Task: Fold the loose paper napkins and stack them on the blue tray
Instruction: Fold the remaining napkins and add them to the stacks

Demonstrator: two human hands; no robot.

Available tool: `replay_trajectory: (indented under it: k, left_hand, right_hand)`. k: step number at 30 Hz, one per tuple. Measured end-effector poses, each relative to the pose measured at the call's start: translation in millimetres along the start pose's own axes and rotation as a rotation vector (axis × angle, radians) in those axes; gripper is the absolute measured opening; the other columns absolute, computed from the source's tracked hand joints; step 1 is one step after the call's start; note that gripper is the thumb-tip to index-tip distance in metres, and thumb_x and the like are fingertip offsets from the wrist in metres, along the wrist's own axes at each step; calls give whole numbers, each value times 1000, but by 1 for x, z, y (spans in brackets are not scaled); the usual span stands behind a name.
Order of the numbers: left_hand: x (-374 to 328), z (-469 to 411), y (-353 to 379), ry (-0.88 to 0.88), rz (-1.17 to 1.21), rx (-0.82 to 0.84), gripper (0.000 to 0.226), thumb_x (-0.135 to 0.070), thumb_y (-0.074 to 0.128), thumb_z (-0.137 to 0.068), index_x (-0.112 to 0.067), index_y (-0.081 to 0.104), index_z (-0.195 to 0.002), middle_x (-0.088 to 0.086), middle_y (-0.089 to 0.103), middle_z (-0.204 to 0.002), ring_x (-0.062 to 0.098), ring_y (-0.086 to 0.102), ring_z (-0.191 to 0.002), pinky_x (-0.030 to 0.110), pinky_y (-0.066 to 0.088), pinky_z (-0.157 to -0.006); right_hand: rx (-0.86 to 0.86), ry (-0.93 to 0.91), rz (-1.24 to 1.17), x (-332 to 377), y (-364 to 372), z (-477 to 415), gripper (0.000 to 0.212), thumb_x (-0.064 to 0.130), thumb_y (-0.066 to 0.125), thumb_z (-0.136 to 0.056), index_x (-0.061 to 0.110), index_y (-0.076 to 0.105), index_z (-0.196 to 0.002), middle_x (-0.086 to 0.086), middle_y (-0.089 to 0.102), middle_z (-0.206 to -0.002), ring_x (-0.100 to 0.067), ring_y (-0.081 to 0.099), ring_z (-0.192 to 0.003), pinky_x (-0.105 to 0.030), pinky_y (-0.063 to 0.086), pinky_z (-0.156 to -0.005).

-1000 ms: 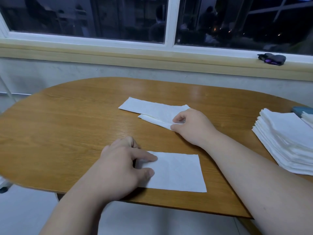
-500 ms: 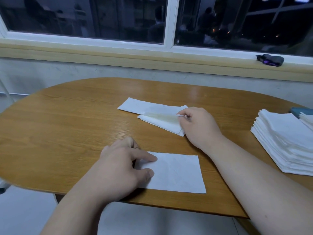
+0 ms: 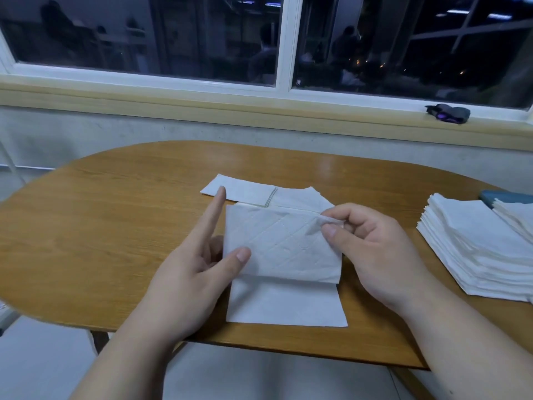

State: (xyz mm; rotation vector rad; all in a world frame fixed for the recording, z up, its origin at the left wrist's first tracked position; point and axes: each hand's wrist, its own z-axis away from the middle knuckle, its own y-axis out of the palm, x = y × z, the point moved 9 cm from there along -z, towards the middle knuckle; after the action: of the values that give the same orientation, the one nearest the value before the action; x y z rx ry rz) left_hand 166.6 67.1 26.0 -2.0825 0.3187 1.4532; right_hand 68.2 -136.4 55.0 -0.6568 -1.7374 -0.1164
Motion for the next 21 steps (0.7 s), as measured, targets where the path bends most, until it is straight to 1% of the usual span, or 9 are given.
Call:
replay_trajectory:
  k: [2, 4, 5, 6, 8, 10, 13, 18, 21]
  left_hand:
    - [0, 1, -4, 11, -14, -35, 78, -32, 69, -91, -80, 20, -129, -4, 67, -87, 25, 59, -76, 28, 47, -81]
    - [-3, 2, -5, 37, -66, -33, 75, -21, 68, -90, -78, 33, -125, -4, 53, -72, 8, 47, -62, 16, 38, -63]
    - [-5, 3, -3, 38, -100, -10, 66, -20, 68, -90, -73, 45, -123, -4, 53, -69, 0, 47, -61, 12, 36, -60]
    - [-6, 4, 1, 31, -132, 23, 52, -18, 68, -90, -62, 60, -117, -7, 56, -66, -6, 50, -61, 8, 35, -59]
    - [-3, 4, 6, -5, -189, 76, 30, -18, 69, -90, -45, 74, -101, -20, 56, -59, -8, 52, -60, 5, 35, -57]
    - [6, 4, 8, -45, -260, 101, 22, -24, 70, -89, -45, 75, -94, -23, 59, -63, -5, 56, -62, 6, 37, -58]
    - [16, 3, 8, -85, -349, 131, 17, -30, 71, -87, -45, 74, -94, -20, 67, -80, -1, 63, -75, 8, 43, -63]
    - [13, 2, 8, -22, -518, 151, 15, -34, 70, -85, -47, 72, -93, -36, 59, -92, -5, 54, -95, 10, 37, -72]
    - [16, 1, 6, -31, -550, 149, 12, -38, 71, -84, -46, 73, -93, -33, 58, -95, -4, 53, -99, 14, 37, -77]
  right_hand:
    - [-2, 51, -31, -10, -1, 4, 17, 11, 62, -96, 22, 71, -105, -30, 65, -87, -42, 66, -82, -41, 51, -70]
    - [1, 71, 26, -19, -1, 9, 27, 16, 63, -96, 39, 68, -110, -36, 54, -79, -47, 57, -70, -44, 43, -66]
    - [-4, 71, 66, -23, -1, 12, 31, 18, 63, -96, 45, 65, -112, -33, 51, -75, -45, 53, -65, -43, 41, -65]
    - [-12, 61, 116, -25, -1, 15, 32, 19, 64, -96, 47, 65, -111, -25, 51, -69, -40, 51, -63, -40, 41, -63]
    - [-32, 25, 236, -25, -1, 22, 28, 19, 65, -94, 46, 69, -104, 0, 49, -59, -13, 48, -55, -24, 39, -57]
    - [-32, 28, 304, -25, 0, 28, 24, 21, 67, -93, 44, 73, -92, 8, 62, -65, -3, 53, -59, -14, 40, -57]
    - [2, 54, 448, -28, 3, 30, 17, 28, 66, -93, 42, 74, -89, 21, 68, -77, 0, 61, -75, -11, 43, -62]
    - [80, 9, 766, -32, 15, 26, 18, 40, 57, -96, 36, 74, -99, 22, 66, -84, 1, 55, -93, -23, 46, -82]
    - [101, -21, 834, -31, 18, 26, 20, 42, 54, -97, 36, 73, -95, 21, 61, -80, -1, 53, -91, -23, 45, -81]
